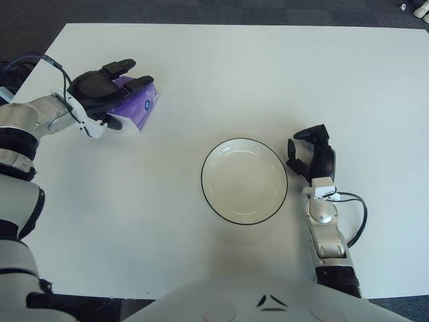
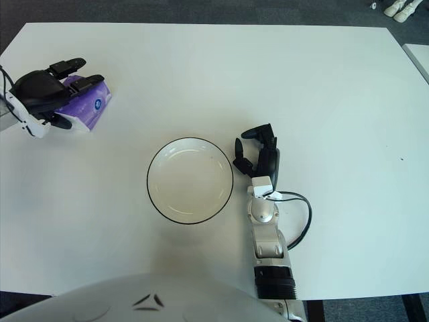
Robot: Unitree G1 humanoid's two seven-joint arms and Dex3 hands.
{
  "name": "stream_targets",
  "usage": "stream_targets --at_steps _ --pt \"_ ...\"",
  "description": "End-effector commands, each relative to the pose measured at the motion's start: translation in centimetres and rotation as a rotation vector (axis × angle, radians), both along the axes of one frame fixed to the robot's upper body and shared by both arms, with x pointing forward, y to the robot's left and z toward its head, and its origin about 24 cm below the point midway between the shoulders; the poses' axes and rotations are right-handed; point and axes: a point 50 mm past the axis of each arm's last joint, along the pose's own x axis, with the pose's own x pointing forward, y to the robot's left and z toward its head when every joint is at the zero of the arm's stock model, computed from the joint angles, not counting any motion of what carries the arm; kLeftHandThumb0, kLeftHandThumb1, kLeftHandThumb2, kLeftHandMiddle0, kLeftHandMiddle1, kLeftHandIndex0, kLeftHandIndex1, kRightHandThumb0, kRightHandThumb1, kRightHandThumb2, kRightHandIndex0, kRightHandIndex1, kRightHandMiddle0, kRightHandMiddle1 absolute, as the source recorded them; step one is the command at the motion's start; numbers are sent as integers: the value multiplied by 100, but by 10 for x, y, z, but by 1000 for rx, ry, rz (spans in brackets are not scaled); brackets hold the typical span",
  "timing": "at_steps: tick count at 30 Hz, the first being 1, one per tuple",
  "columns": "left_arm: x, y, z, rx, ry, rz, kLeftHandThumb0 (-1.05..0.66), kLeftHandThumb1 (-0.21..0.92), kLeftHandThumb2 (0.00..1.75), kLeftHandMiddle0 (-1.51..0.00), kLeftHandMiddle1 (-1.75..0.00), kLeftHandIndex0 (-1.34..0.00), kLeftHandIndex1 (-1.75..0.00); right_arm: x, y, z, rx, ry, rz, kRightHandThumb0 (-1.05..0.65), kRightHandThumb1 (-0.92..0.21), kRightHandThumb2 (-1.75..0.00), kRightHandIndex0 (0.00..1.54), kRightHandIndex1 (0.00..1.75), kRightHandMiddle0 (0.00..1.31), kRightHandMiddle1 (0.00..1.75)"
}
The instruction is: Put the tissue paper into the plate.
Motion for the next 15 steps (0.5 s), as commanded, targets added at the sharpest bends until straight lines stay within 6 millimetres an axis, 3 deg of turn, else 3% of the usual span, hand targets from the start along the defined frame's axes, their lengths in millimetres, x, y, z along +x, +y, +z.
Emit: stream_targets --at_steps 1,8,15 --pt "1 0 -2 33 22 0 -102 56 71 0 0 0 0 -8 -2 -16 9 92 -17 -38 -72 -81 58 122 31 175" --pt "5 -16 -27 88 81 -23 -104 58 72 0 0 0 0 -8 -3 -17 18 102 -22 -37 -73 -80 58 122 31 175" --pt "11 -31 -38 152 156 -43 -105 68 64 0 0 0 0 -9 -3 -16 19 96 -25 -37 -72 -81 57 122 31 175"
